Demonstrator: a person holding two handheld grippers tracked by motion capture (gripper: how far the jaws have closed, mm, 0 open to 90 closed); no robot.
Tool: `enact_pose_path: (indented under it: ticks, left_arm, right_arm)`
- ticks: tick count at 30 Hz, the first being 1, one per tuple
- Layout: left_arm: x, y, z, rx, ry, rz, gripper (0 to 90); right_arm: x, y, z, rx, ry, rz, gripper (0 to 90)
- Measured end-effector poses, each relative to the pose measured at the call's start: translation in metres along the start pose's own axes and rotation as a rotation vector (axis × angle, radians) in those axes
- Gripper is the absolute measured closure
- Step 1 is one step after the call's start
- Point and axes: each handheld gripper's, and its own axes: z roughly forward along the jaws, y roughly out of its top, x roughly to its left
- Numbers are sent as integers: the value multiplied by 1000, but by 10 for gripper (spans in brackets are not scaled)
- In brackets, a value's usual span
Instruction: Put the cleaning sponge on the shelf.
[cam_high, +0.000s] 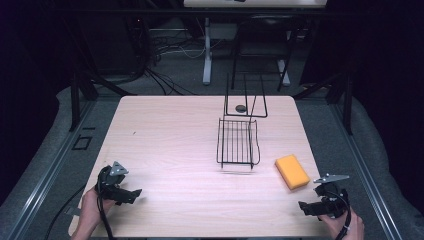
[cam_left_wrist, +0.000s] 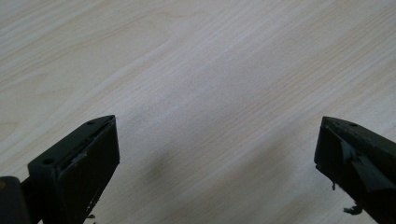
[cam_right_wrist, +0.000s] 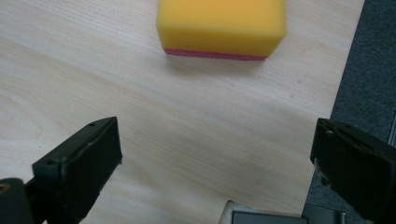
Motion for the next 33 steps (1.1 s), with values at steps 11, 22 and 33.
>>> enact_pose_path:
  ticks: [11,22,33]
  left_arm:
    - [0,0,0,2,-1,4,2]
    - [0,0,0,2,3,1,2]
    - [-1,0,0,6,5,3,2]
  right_arm:
    - [5,8,-7,6,-16,-41,17]
    - [13,24,-13,-29,-4,-41,9]
    - [9,44,-9,-16,-4,-50,0]
